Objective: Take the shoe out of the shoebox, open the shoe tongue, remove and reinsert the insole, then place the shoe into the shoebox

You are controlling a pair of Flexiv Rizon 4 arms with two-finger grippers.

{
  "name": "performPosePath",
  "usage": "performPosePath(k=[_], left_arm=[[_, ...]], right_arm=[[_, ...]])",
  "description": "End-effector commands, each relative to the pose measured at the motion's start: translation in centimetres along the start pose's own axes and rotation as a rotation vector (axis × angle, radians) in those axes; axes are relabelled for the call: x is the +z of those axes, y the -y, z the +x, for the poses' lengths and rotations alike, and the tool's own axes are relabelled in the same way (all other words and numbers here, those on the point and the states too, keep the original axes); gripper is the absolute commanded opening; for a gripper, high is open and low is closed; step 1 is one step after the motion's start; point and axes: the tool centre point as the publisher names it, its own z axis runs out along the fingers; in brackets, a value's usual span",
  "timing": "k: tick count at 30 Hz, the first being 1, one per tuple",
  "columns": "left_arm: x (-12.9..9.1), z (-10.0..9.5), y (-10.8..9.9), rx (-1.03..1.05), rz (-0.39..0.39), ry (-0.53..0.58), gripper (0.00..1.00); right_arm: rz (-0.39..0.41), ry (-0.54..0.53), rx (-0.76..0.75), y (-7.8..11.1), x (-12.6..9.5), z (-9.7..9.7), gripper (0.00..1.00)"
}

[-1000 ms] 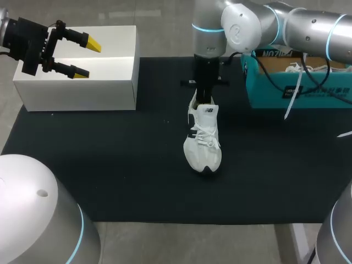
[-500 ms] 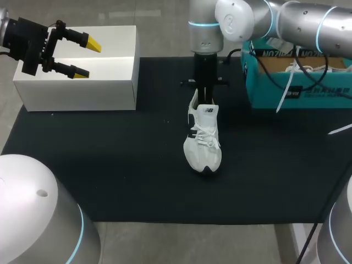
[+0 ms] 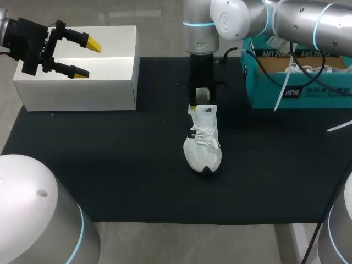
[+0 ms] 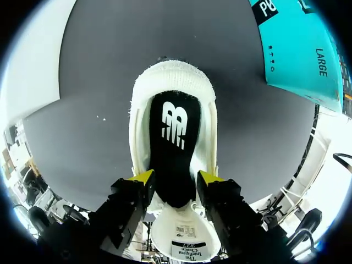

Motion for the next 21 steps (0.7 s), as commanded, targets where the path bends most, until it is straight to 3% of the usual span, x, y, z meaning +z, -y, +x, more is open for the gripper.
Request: performPosePath(k=[1, 10, 21], left_arm=[[-0.1, 0.0, -0.1, 0.000, 0.003, -0.004, 1.00], [-0.1, 0.0, -0.1, 0.000, 0.003, -0.004, 1.00], [-0.1, 0.0, -0.1, 0.000, 0.003, -0.004, 1.00]], right_arm=[[-0.008, 0.008, -0.004, 0.6, -0.2, 0.0, 0.75], [-0.008, 0.008, -0.005, 0.8, 0.2, -0.2, 1.00], [-0.041, 0.008, 0.004, 1.9, -0.8, -0.1, 1.00]])
